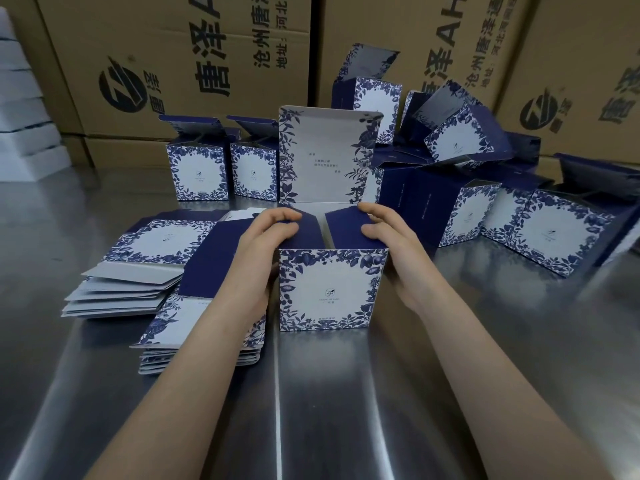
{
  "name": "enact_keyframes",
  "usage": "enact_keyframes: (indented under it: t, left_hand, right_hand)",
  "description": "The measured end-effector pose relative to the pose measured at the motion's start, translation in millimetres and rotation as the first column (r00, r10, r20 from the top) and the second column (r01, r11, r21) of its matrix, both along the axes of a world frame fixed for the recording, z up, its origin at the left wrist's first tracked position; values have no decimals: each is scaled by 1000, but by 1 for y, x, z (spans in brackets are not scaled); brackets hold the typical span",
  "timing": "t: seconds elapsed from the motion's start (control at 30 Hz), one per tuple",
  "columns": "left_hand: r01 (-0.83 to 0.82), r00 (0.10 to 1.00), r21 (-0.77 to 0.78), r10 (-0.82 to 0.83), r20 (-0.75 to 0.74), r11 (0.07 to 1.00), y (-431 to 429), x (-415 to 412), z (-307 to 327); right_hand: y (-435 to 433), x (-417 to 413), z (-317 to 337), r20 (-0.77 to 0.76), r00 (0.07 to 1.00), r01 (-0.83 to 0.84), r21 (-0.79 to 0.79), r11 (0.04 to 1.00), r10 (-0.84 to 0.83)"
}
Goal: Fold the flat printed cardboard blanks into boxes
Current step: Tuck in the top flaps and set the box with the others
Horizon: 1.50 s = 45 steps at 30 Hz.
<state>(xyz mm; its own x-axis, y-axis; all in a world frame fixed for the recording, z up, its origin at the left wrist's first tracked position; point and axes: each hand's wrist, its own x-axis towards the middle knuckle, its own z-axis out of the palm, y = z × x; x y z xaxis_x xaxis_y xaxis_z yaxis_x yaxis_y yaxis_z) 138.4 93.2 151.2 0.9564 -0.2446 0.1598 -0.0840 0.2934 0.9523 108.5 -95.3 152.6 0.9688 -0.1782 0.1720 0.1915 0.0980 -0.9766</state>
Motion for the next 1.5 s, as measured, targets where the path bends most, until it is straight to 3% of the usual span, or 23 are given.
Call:
enact_keyframes:
  t: [0.2,0.43,0.97,1.2,1.4,1.5]
  left_hand:
    - [-27,1000,39,27,12,999,1,2,-1]
    - [-16,1000,-139,14,-21,990,3,8,-4]
    - [48,997,-78,-43,60,996,2,5,-3]
    - [61,997,-85,-56,62,994,1,3,-4]
    - [55,998,-189,-56,-1,980,-1,2,-4]
    - [54,999,-173,-54,2,983,-1,3,-5]
  right_hand:
    - [2,2,-1,21,1000,5,-65,998,-3]
    - [6,2,-3,134,991,-5,-35,999,10]
    - [-1,1,-9,161,986,62,-170,983,-35]
    - [9,0,-5,153,988,53,-117,992,-35]
    - [6,1,-9,123,990,74,-51,996,-67]
    - [7,0,-9,118,991,74,-86,994,-64]
